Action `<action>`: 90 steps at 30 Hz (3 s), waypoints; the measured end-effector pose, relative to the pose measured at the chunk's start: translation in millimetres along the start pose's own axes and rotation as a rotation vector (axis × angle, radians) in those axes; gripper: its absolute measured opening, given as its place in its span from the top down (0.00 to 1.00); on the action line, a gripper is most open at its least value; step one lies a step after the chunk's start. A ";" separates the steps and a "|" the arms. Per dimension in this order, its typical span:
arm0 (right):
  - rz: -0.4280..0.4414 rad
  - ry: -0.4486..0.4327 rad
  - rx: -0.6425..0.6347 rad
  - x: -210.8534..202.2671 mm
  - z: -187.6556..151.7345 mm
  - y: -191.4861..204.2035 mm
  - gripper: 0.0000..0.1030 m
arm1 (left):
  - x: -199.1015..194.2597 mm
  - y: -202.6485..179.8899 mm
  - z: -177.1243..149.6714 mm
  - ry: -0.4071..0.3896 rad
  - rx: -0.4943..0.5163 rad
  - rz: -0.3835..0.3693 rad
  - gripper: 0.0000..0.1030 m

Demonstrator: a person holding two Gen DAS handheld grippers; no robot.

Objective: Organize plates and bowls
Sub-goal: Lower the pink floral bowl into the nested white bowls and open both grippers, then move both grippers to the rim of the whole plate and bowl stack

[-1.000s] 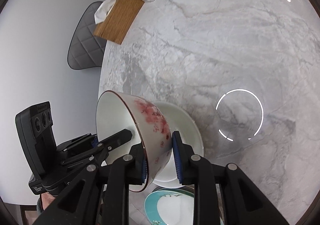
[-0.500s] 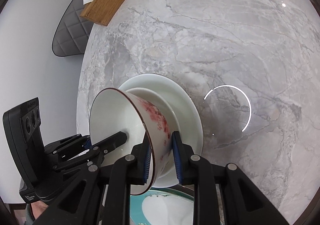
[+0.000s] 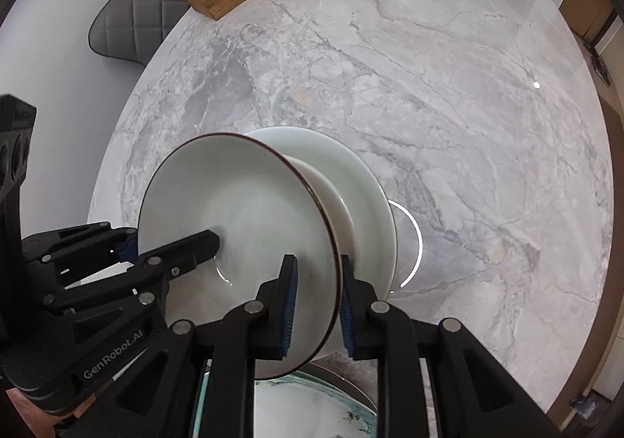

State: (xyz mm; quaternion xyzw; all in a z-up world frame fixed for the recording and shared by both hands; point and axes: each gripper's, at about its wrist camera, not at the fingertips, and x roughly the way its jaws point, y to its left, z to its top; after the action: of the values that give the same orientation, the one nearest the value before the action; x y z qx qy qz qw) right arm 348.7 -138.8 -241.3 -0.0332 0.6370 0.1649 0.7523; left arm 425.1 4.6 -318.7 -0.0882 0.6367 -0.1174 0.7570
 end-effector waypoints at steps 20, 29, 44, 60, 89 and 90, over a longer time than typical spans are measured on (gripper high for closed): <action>-0.231 0.000 -0.157 18.2 -0.5 25.4 0.80 | 7.6 5.9 -0.5 -0.007 -0.018 0.029 0.84; -0.222 -0.015 -0.169 21.7 0.0 26.9 0.78 | 5.3 7.0 2.6 -0.058 -0.022 0.005 0.73; -0.133 -0.037 -0.113 19.5 -5.5 14.8 0.60 | 7.7 -0.7 8.2 -0.066 -0.069 -0.142 0.22; -0.049 -0.094 -0.068 -1.1 -9.2 0.7 0.40 | -30.0 27.6 -0.6 -0.147 -0.209 -0.288 0.15; 0.138 -0.046 0.132 5.3 -11.8 -74.7 0.36 | 12.4 114.2 -40.5 -0.091 -0.266 -0.300 0.14; 0.136 -0.044 0.129 6.1 -11.5 -74.1 0.36 | 12.2 113.5 -39.3 -0.099 -0.276 -0.300 0.15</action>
State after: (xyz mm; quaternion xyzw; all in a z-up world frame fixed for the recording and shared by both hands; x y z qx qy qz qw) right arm 360.1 -210.5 -261.3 0.0623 0.6303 0.1748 0.7538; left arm 395.8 110.3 -369.1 -0.2905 0.5884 -0.1358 0.7423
